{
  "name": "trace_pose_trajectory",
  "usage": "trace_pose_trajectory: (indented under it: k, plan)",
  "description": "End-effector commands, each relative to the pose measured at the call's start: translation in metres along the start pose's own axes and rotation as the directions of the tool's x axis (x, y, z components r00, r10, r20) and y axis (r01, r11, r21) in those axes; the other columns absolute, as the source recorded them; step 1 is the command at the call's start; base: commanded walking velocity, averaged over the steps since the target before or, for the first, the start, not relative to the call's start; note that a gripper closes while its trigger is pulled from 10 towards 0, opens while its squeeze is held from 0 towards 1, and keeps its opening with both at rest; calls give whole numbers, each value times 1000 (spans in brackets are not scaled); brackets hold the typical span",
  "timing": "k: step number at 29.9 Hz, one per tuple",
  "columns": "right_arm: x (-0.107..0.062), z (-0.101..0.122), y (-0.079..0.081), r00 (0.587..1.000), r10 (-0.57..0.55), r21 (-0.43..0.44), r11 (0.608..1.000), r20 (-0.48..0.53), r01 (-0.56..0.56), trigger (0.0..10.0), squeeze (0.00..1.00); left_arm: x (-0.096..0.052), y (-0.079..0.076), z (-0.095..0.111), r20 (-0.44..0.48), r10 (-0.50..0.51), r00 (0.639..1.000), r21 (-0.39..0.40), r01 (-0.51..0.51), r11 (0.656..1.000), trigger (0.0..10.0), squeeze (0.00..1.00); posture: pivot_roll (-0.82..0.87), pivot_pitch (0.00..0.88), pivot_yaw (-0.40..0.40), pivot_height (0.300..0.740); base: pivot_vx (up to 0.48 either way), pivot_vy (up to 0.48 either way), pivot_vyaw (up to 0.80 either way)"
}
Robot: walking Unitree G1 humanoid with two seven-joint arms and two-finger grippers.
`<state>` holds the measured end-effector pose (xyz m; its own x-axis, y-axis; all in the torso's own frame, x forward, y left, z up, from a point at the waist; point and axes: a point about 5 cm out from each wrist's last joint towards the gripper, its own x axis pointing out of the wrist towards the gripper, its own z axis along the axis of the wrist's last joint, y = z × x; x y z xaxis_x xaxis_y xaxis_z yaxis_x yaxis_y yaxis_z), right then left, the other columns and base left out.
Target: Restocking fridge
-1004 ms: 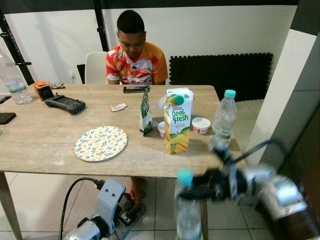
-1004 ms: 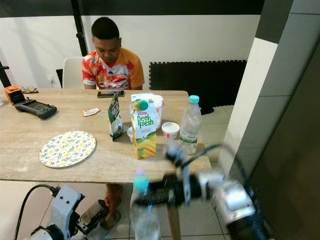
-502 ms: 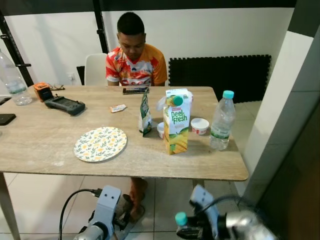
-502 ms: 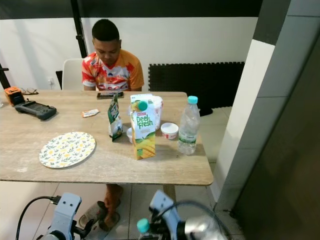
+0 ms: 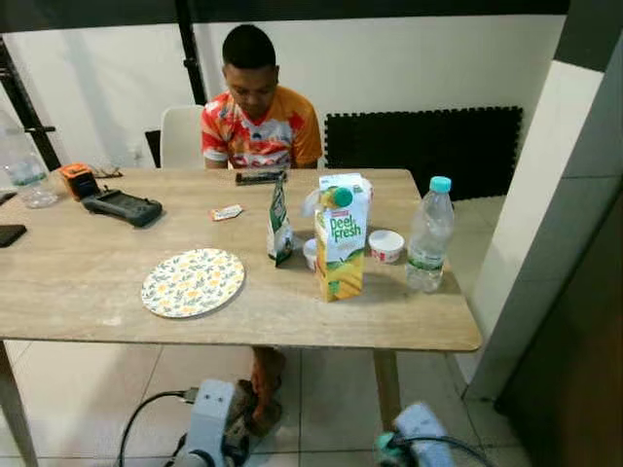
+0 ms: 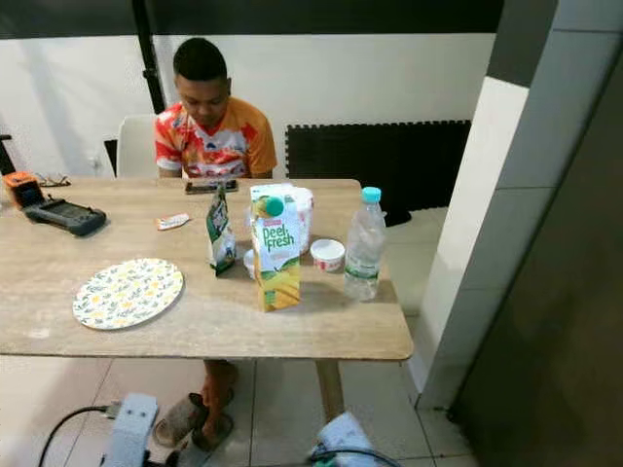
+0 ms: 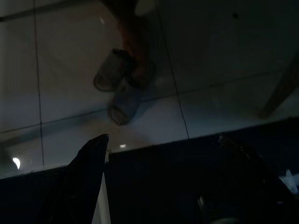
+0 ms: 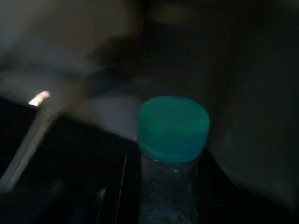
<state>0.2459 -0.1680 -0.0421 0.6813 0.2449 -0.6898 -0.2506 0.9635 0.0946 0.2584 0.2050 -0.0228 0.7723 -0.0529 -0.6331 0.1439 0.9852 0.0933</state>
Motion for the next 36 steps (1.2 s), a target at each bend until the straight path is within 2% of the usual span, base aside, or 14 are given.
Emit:
trace_pose_trajectory:
  k: [1, 4, 5, 6, 11, 17, 20, 21, 24, 26, 28, 30, 32, 36]
  plan:
    - [-5, -21, -10, 991, -105, 79, 991, -82, 111, 0, 0, 0, -2, -9, -26, 9, 1000, -32, -10, 999, 10000, 0, -25, 96, 60, 740, 0, 0, 0]
    - [-8, -24, -19, 981, -177, 113, 976, -75, 184, 196, 0, 0, -8, -19, -58, 8, 998, -83, -13, 996, 10000, 0, -56, 104, 52, 740, 0, 0, 0]
    - [-8, -24, -21, 977, -198, 110, 972, -73, 205, 4118, 0, 0, -13, -25, -82, -2, 997, -94, -6, 996, 10000, 0, -56, 104, 52, 740, 0, 0, 0]
    - [-9, -24, -23, 975, -209, 108, 970, -72, 216, 10000, 0, -1, -17, -31, -104, -10, 995, -93, 1, 996, 10000, 0, -64, 106, 47, 740, 0, 0, 0]
    - [-11, -22, -30, 970, -237, 108, 964, -50, 242, 10000, 0, -2, -29, -40, -116, -30, 993, -79, 21, 997, 10000, 0, -56, 114, 25, 740, 0, 0, 0]
    - [-14, -20, -36, 960, -279, 122, 953, -11, 278, 10000, 0, -4, -27, -43, -91, -10, 996, -82, 3, 997, 10000, 0, -75, 118, 1, 740, 0, 0, 0]
    - [-19, -18, -46, 957, -287, 133, 951, 48, 278, 10000, 0, -8, -30, -50, -78, -16, 997, -63, 11, 998, 10000, 0, -82, 78, -11, 740, 0, 0, 0]
    - [-20, -16, -47, 956, -286, 140, 951, 65, 275, 10000, 0, -9, -28, -52, -79, -4, 997, -85, -3, 996, 10000, 0, -84, 60, -9, 740, 0, 0, 0]
    - [-21, -17, -48, 958, -276, 129, 955, 78, 265, 10000, 0, -10, -24, -56, -82, 26, 996, -114, -35, 993, 10000, 0, -84, 46, -4, 740, 0, 0, 0]
    - [-22, -19, -50, 957, -284, 157, 950, 66, 271, 10000, 0, -10, -22, -56, -89, 50, 995, -98, -58, 993, 10000, 0, -69, 54, 3, 740, 0, 0, 0]
    - [-23, -20, -51, 955, -290, 156, 948, 56, 279, 10000, 0, -9, -22, -54, -81, 48, 996, -112, -57, 992, 10000, 0, -62, 74, 1, 740, 0, 0, 0]
    - [-22, -23, -50, 955, -293, 144, 948, 39, 285, 10000, 0, -9, -23, -52, -69, 37, 997, -111, -45, 993, 10000, 0, -68, 30, 16, 740, 0, 0, 0]
    - [-21, -24, -47, 958, -287, 154, 948, 32, 279, 10000, 0, -9, -21, -52, -75, 32, 997, -101, -39, 994, 10000, 0, -63, 66, 20, 740, 0, 0, 0]
    - [-18, -27, -38, 963, -268, 162, 951, 21, 262, 10000, 0, -11, -10, -55, -84, 83, 993, -142, -94, 985, 10000, 0, -60, 77, 25, 740, 0, 0, 0]
